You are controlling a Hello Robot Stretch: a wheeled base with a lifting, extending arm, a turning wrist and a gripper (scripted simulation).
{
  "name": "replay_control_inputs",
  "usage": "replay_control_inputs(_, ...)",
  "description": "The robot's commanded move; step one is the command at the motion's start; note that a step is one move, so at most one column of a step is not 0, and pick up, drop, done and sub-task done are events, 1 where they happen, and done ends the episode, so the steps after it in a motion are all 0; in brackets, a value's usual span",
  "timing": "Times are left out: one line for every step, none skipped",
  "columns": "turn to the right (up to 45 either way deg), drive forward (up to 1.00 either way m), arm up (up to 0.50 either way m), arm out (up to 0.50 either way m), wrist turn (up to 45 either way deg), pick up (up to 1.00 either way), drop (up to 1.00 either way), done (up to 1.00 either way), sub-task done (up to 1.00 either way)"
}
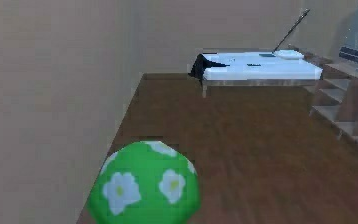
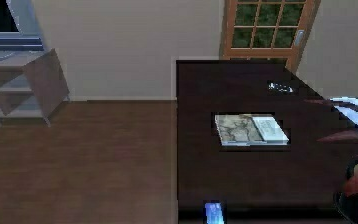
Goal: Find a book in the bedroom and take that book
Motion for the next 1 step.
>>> replay_control_inputs(45.0,0.00,0.00,0.00,0.0,0.00,0.00,0.00,0.00)
